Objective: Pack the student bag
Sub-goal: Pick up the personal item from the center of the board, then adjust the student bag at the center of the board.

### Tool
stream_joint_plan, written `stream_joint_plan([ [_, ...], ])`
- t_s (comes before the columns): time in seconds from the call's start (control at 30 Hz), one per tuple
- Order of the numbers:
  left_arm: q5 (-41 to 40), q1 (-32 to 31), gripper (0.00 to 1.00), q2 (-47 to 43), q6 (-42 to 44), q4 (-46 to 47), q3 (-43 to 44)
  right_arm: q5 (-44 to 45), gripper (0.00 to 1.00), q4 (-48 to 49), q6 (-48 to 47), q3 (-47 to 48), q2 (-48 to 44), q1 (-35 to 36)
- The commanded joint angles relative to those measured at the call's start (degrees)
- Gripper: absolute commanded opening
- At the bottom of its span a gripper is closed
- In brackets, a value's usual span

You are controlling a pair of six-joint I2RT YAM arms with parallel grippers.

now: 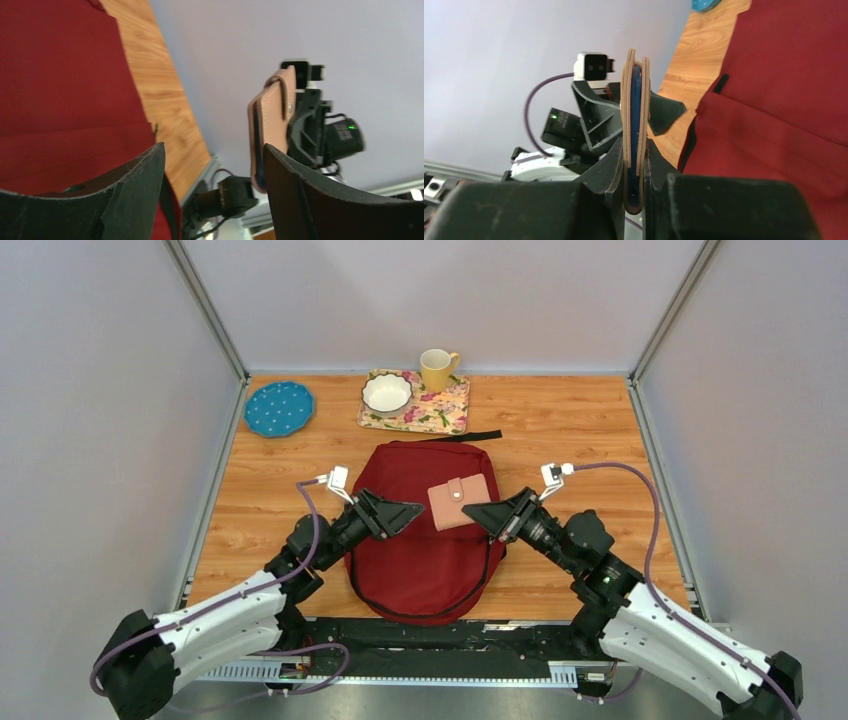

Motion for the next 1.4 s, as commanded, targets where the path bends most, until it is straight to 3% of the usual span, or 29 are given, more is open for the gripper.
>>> stream_joint_plan([
  [0.0, -2.7, 1.5, 0.78, -4.0, 18.5, -26.6, 9.7, 8.2, 0.0, -12.8, -5.6, 2.6, -6.3, 0.2],
  [0.3, -6.0, 1.8, 0.8, 5.1, 44.3, -54.0, 32.5, 12.0, 0.0, -30.4, -8.6, 4.2, -19.8, 0.2],
  [0.47, -10.9, 1.9, 0.8, 9.8, 50.6, -64.6, 39.4, 13.5, 0.0, -40.3, -9.6, 6.6, -23.9, 0.2],
  [0.5, -15.5, 1.8, 0.8, 9.6, 49.9, -66.7, 39.5, 13.5, 0.0, -41.4, -9.6, 6.8, -24.4, 0.1],
  [0.63, -24.7, 2.8, 0.84, 3.3, 43.4, -72.0, 29.9, 13.7, 0.0, -47.3, -8.5, 7.2, -27.7, 0.1],
  [0.83, -20.1, 4.6, 0.86, -18.1, 29.8, -69.2, 11.5, 13.1, 0.0, -50.8, -5.1, 4.5, -30.9, 0.1],
  [0.97, -20.5, 4.6, 0.86, -26.0, 24.9, -71.1, 7.3, 13.3, 0.0, -49.2, -4.9, 3.7, -30.4, 0.1],
  [1.17, -13.3, 4.6, 0.86, -21.2, 22.4, -65.9, 3.8, 13.3, 0.0, -47.1, -6.2, 4.5, -27.1, 0.1],
  [1.37, 0.9, 4.7, 0.86, -18.6, 15.7, -49.6, -6.9, 14.0, 0.0, -47.2, -6.2, 4.8, -27.3, 0.1],
])
